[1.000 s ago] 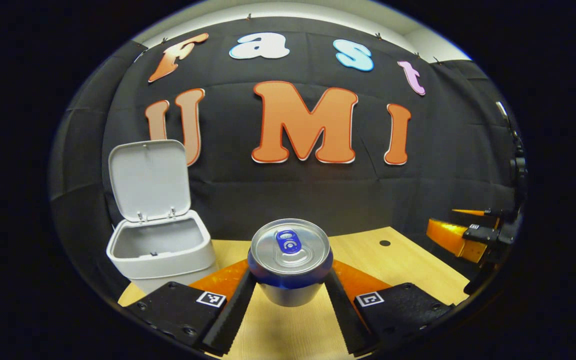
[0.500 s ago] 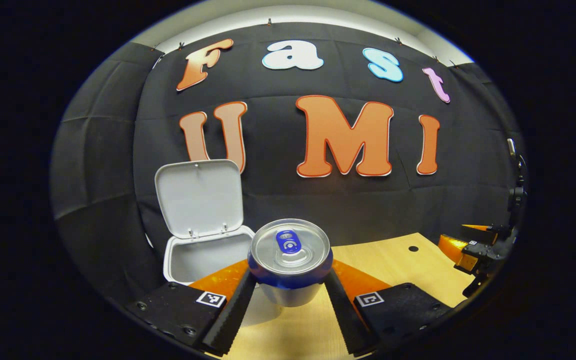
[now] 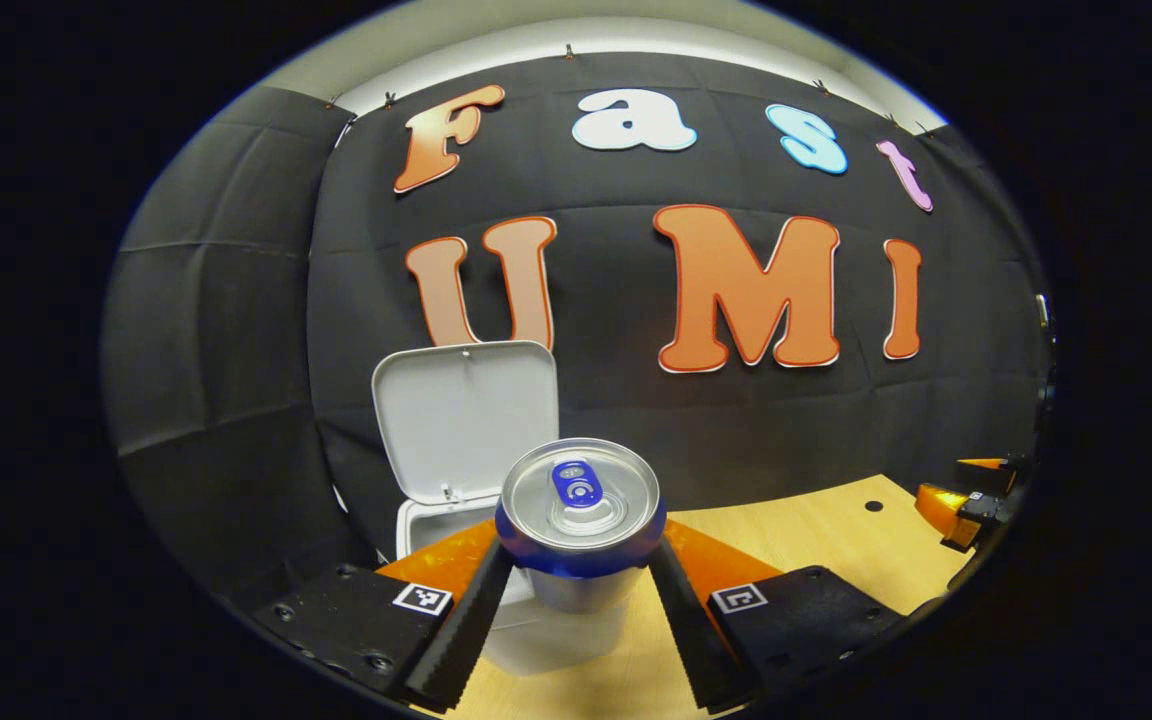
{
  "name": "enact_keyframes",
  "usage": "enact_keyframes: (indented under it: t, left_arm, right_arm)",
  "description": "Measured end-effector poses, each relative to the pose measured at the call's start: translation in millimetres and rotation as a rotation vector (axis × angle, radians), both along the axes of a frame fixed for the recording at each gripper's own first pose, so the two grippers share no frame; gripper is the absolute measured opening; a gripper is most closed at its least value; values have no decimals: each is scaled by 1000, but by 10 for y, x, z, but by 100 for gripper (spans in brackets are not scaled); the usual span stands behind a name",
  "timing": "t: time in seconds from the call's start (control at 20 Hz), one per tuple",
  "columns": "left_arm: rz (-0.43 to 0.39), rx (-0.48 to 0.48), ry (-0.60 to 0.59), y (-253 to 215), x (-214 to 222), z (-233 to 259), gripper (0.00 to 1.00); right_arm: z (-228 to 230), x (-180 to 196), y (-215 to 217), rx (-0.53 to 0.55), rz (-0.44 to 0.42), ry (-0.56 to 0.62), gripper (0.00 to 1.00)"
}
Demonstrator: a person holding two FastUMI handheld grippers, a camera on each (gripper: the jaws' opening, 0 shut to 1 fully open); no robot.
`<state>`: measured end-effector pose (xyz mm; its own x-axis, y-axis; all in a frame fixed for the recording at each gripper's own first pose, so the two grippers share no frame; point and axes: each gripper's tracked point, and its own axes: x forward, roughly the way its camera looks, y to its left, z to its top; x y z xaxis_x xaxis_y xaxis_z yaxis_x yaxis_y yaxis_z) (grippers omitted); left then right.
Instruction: Press the lid of the desktop garbage bin to open it, pick up the crumpled paper on the desktop and throw it into the bin, then pick up the pop can on the desktop and drop it into the bin, and finally close the garbage bin lid.
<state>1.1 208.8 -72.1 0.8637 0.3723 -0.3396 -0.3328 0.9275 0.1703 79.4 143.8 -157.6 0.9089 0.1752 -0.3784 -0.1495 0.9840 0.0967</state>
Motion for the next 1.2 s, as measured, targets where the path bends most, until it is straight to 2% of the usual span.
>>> enact_keyframes:
  t: [0.2,0.5,0.8,1.2]
  left_arm:
    - [50,25,-8,391,32,-3,78]
    - [79,31,-4,709,76,-147,79]
    - [74,30,-25,898,227,-332,78]
    - [63,6,-20,1036,571,-725,83]
  right_arm:
    - [14,-21,-25,-12,-4,0,94]
    - [36,-71,-93,-28,-21,1,94]
    - [7,-123,-185,-30,-52,10,94]
    - [-3,-139,-285,-49,-80,14,94]
